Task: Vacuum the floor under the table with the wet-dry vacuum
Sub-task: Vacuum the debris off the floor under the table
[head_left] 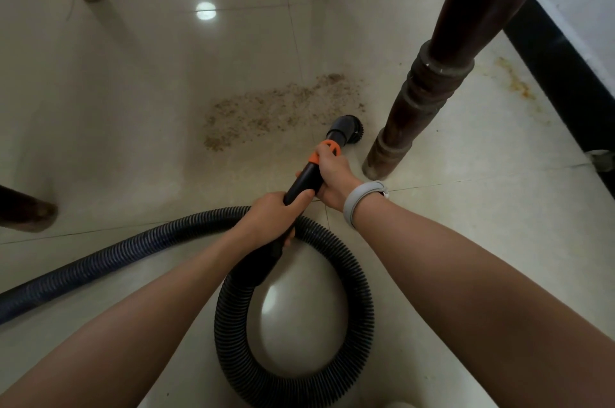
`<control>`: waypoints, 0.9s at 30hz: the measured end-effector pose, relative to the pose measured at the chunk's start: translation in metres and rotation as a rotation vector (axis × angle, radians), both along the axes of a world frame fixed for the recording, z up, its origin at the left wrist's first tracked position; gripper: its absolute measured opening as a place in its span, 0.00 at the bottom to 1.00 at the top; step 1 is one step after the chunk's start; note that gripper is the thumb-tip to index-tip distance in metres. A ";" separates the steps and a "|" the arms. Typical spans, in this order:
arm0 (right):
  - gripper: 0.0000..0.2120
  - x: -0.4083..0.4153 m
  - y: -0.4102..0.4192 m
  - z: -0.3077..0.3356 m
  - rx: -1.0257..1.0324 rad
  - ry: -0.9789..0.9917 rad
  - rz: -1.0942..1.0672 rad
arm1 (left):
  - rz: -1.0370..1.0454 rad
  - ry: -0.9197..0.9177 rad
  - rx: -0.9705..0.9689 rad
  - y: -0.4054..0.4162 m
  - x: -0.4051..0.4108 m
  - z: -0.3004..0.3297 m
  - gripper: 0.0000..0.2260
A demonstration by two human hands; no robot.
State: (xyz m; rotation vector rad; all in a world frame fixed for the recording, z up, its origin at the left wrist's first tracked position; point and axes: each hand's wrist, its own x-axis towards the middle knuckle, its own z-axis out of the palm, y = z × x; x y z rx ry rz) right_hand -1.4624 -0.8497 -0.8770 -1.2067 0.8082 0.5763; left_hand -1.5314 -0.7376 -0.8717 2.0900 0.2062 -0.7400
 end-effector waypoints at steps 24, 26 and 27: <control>0.16 -0.009 0.007 -0.011 -0.087 0.013 -0.132 | -0.161 -0.110 0.074 0.029 0.003 -0.011 0.16; 0.19 -0.007 0.017 -0.012 -0.195 -0.001 -0.069 | -0.169 -0.151 0.162 0.030 0.006 -0.009 0.17; 0.18 -0.007 0.022 -0.013 -0.230 -0.005 -0.042 | -0.157 -0.159 0.180 0.032 0.004 -0.008 0.17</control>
